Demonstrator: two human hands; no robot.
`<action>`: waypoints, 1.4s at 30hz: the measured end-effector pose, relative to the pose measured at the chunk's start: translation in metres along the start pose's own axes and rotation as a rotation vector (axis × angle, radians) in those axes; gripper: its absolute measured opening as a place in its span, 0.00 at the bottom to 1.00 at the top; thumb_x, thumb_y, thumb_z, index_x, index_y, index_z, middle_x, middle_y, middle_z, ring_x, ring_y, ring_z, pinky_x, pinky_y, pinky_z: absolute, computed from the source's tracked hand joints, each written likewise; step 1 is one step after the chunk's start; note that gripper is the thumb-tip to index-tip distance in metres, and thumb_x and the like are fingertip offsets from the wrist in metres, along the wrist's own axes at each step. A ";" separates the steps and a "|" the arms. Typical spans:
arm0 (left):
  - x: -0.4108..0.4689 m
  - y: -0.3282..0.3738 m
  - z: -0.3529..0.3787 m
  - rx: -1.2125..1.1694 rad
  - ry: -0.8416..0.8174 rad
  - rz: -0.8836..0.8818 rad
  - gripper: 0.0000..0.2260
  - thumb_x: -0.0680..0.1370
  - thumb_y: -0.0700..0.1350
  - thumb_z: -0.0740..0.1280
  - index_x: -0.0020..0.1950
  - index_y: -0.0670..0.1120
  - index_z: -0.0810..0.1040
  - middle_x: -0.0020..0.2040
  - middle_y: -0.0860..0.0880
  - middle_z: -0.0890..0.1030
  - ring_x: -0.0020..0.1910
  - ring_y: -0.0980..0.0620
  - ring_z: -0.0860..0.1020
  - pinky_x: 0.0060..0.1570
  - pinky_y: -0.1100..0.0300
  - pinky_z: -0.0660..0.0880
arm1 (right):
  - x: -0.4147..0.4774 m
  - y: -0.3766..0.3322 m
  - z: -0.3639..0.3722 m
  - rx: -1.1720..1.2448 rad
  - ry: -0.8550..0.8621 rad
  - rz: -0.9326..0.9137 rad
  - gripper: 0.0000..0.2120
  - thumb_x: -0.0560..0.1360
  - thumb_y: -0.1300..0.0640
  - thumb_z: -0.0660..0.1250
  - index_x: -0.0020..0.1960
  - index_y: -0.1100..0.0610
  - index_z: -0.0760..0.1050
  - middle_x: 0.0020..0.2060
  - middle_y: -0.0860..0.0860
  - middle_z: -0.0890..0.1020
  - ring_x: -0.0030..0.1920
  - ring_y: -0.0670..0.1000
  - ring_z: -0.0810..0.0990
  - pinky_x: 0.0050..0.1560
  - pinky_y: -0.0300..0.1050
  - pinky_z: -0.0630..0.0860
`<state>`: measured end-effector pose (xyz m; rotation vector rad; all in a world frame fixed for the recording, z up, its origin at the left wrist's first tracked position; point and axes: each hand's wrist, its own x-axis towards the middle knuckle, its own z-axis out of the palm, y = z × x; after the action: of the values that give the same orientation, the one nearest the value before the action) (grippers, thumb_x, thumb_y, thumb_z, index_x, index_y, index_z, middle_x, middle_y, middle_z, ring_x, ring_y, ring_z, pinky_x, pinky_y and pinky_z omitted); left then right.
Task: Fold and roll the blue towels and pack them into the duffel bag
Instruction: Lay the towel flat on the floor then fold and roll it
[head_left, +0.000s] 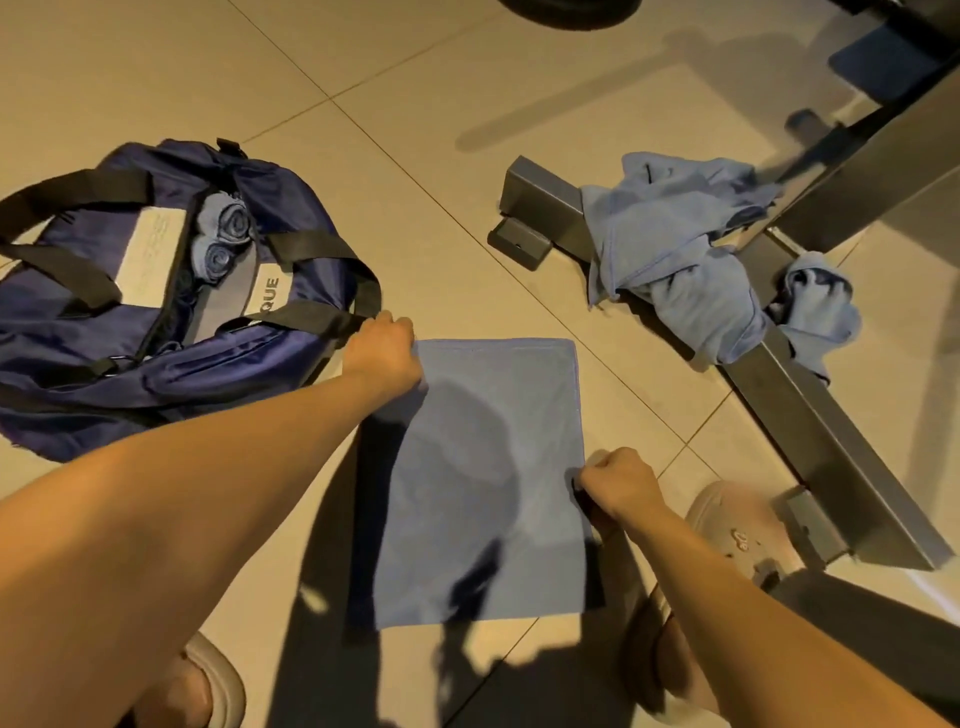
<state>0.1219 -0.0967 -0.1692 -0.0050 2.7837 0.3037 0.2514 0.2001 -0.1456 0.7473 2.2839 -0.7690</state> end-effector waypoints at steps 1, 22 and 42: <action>0.003 -0.001 -0.003 0.026 -0.036 -0.015 0.11 0.77 0.45 0.67 0.58 0.44 0.76 0.59 0.41 0.74 0.55 0.39 0.75 0.54 0.43 0.77 | 0.001 -0.002 -0.002 -0.037 0.055 -0.041 0.05 0.72 0.58 0.67 0.39 0.58 0.75 0.34 0.51 0.77 0.37 0.54 0.76 0.33 0.43 0.68; 0.008 -0.021 -0.011 0.007 -0.023 -0.009 0.03 0.76 0.39 0.67 0.49 0.45 0.76 0.47 0.45 0.79 0.44 0.42 0.78 0.41 0.49 0.75 | 0.133 -0.099 -0.032 -0.279 0.163 -0.505 0.08 0.80 0.59 0.62 0.49 0.61 0.78 0.46 0.59 0.82 0.47 0.60 0.80 0.48 0.52 0.78; -0.002 -0.032 -0.001 -0.002 0.156 -0.006 0.08 0.81 0.47 0.66 0.49 0.46 0.84 0.50 0.47 0.78 0.45 0.45 0.78 0.39 0.51 0.75 | 0.141 -0.105 -0.044 -0.333 -0.002 -0.497 0.03 0.78 0.60 0.68 0.47 0.61 0.79 0.42 0.55 0.82 0.46 0.57 0.79 0.48 0.52 0.78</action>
<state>0.1244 -0.1283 -0.1747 -0.0388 2.9373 0.3170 0.0733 0.2032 -0.1801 0.0222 2.5378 -0.5696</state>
